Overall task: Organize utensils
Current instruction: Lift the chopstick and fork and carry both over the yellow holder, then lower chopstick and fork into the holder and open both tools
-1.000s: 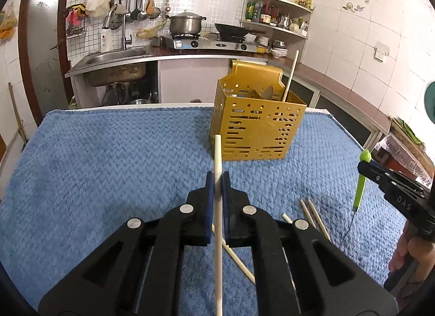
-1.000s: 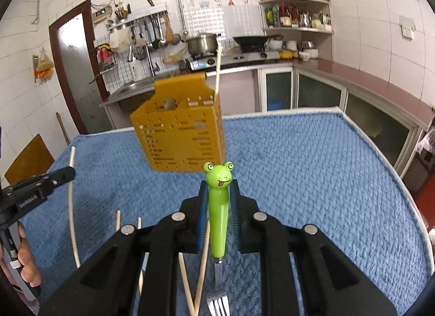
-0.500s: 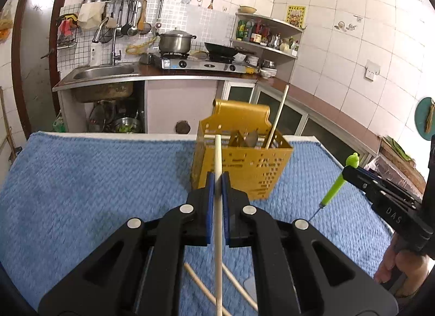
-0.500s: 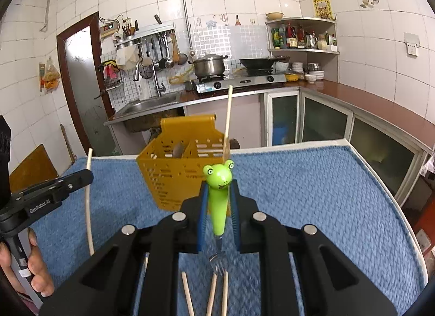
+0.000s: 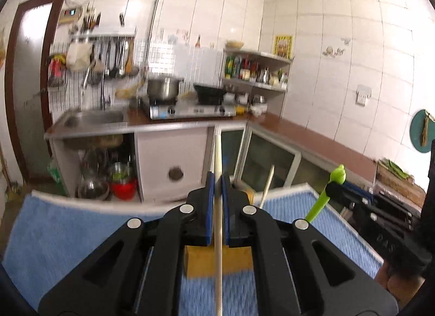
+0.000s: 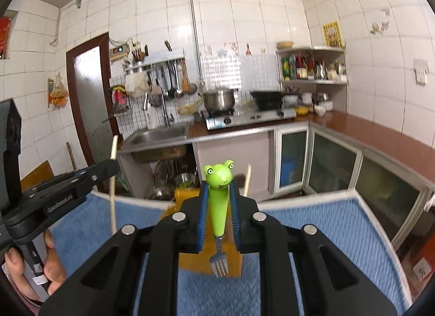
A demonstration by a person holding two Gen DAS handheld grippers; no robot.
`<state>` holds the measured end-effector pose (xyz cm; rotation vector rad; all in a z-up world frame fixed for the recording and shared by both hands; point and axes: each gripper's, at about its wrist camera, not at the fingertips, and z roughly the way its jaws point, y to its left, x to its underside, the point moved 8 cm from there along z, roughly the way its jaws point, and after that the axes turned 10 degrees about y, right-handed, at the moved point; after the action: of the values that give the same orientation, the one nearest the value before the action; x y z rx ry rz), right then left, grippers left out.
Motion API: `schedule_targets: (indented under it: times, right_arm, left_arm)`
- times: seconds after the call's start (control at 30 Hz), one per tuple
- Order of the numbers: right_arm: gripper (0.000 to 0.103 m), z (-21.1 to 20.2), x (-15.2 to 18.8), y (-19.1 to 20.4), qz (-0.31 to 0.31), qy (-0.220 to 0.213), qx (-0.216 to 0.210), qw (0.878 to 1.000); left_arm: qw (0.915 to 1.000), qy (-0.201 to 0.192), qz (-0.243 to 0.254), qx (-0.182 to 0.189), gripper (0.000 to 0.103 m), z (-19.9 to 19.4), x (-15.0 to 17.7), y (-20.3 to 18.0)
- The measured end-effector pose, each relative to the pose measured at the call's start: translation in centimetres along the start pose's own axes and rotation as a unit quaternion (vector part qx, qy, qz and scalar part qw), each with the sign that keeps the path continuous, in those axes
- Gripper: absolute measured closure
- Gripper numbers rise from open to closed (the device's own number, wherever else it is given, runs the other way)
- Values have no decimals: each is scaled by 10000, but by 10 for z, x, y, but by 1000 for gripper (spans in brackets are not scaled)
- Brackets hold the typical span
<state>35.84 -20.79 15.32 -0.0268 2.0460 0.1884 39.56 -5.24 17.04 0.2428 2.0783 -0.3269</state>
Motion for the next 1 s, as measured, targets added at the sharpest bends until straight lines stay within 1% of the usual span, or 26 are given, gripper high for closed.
schedule_targets:
  times: [0.03,0.1,0.17,0.3,0.37,0.5,0.57,0.63,0.73,0.83,1.0]
  right_arm:
    - [87,0,-9,2,-15,-56,3,10000]
    - [87,3,-25,4,-45,-138,32,9999]
    - [87,12,-33,5,-22,-134,29,9999]
    - [87,31,-39,4,11,-110,59,9999]
    - [87,42,-37,1,19,-75,90,9999]
    - [87,65,-28,-8,29,62,143,9999]
    - [87,77,-22,-11,55,131,160,9998]
    - [87,85,-14,-14,48,180,183,9997]
    - [87,100,3,-15,-29,262,249,9993]
    - [87,110,21,-14,-45,316,201,9993]
    - [87,120,42,-13,-147,213,248,9994]
  left_arm:
    - [9999,-135,17,-3,99,0,-15,-2]
    - [9994,-328,47,12,99,-1,-34,-7]
    - [9981,-594,143,7,99,4,-53,-13]
    - [9952,-919,291,-173,99,26,-69,-16]
    - [9947,-937,330,-268,99,42,-69,-16]
    - [9957,-879,209,-208,99,77,-55,-5]
    - [9967,-771,169,-187,99,91,-46,-2]
    - [9978,-591,211,-206,99,106,-29,1]
    - [9982,-449,248,-295,99,114,-10,6]
    - [9986,-296,251,-360,99,117,10,10]
    - [9985,-148,228,-469,99,120,34,20]
